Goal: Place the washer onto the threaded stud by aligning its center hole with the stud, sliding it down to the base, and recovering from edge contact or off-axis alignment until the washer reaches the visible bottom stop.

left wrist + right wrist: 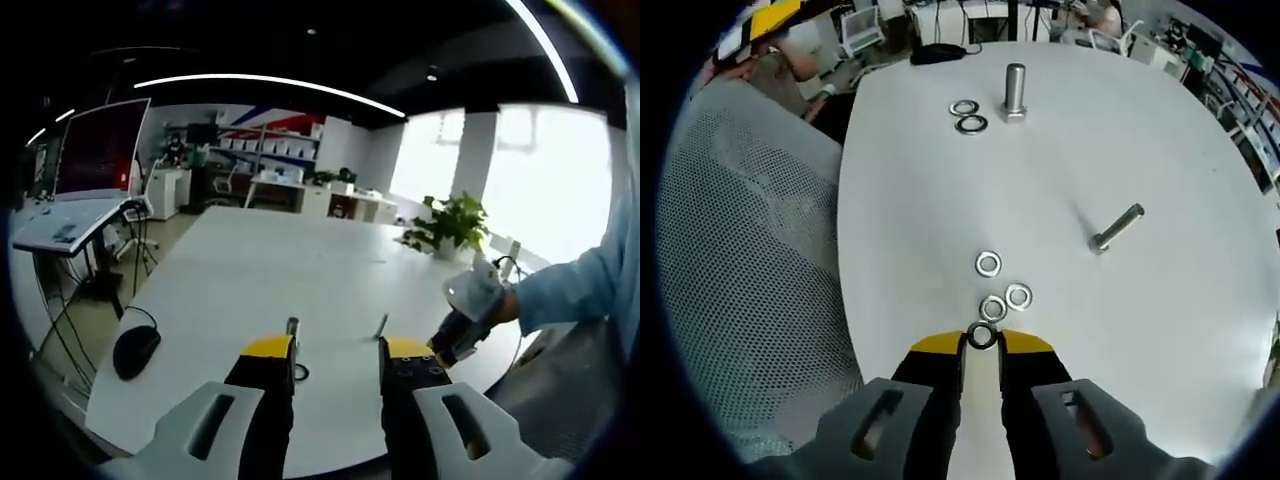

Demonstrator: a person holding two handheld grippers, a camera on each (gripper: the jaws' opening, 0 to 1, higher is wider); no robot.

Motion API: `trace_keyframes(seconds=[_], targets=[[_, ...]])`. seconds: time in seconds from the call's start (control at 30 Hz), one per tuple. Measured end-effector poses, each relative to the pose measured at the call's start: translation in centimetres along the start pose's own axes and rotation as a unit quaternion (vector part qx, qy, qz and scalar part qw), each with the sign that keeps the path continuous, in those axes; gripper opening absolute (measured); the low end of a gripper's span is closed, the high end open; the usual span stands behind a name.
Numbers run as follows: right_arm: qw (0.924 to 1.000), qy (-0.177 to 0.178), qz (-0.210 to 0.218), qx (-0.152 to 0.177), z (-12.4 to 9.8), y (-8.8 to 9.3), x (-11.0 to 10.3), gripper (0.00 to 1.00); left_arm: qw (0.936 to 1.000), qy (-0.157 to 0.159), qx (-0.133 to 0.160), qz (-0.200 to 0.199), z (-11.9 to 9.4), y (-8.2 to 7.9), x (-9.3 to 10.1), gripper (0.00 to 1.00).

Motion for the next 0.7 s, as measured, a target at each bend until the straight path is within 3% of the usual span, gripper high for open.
trace_keyframes(seconds=[0.7], targets=[[0.9993,0.016,-0.034,-0.002,-3.3,-1.6,2.9,0.14,1.0,-0.001,0.008,-0.002,-0.1,-0.1,0.0,0.31]])
Point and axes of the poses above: the point that each gripper's makers call its tool centre point, and the gripper's own axes: z roughly forward along the fingers, x roughly to its right, y roughly out of its underside, the point moved 9 cm from there along -z, roughly backward along the fingers, and after that the axes turned 4 degrees about -z, right-handed, at the moved point
